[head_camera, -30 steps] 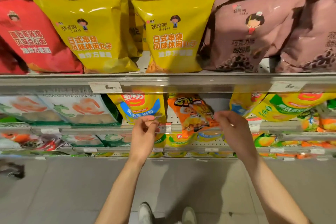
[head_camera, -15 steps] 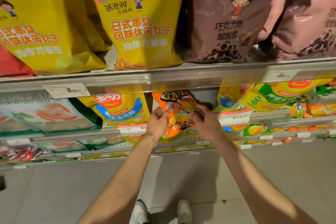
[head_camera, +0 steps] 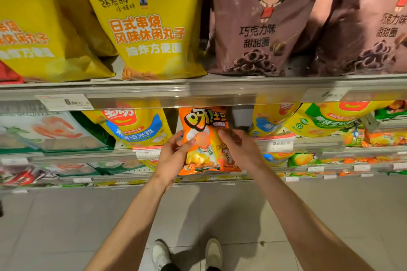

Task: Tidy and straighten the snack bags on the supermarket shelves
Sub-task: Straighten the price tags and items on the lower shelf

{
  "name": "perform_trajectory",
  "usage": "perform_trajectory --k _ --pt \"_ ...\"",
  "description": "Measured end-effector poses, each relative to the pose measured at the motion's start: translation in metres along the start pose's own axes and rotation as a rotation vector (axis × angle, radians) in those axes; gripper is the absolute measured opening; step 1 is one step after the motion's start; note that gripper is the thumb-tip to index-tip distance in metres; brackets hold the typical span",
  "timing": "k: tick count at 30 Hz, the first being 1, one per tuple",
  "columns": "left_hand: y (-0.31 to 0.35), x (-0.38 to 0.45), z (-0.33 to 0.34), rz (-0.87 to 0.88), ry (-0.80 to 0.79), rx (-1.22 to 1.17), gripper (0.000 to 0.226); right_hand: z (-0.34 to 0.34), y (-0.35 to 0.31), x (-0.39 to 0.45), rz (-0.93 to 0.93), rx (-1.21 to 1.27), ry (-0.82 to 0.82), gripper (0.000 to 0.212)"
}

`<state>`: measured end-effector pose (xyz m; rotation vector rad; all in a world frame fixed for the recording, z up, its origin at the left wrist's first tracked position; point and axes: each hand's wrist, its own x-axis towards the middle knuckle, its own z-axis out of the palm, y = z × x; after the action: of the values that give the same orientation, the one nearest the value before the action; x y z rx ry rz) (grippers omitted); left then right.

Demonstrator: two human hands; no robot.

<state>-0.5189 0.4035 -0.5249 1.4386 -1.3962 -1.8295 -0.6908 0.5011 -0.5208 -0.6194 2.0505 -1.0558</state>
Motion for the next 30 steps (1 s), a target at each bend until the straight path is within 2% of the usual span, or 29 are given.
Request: perform_trajectory --k 3,7,12,18,24,30 --pt "-0.003 -0.015 -0.008 0.014 -0.043 -0.034 0.056 0.001 0.002 -0.004 0.026 -0.02 -0.062 0.062" --pt "-0.007 -0.034 -0.019 0.025 -0.091 -0.048 0.05 0.0 0.001 -0.023 0.019 -0.016 -0.131 0.042" --pt "-0.008 -0.054 -0.029 0.076 -0.099 0.002 0.048 0.002 0.005 -0.057 -0.033 0.104 -0.106 0.024" --pt "-0.006 -0.083 -0.035 0.154 -0.213 0.131 0.031 -0.003 0.015 -0.104 -0.06 0.166 -0.033 0.031" --pt "-0.009 -0.107 -0.03 0.195 -0.302 0.149 0.036 -0.022 0.025 -0.154 -0.073 0.231 0.076 0.035" --pt "0.025 -0.142 0.003 0.311 -0.454 0.142 0.043 -0.068 0.019 -0.194 -0.163 0.345 0.158 0.04"
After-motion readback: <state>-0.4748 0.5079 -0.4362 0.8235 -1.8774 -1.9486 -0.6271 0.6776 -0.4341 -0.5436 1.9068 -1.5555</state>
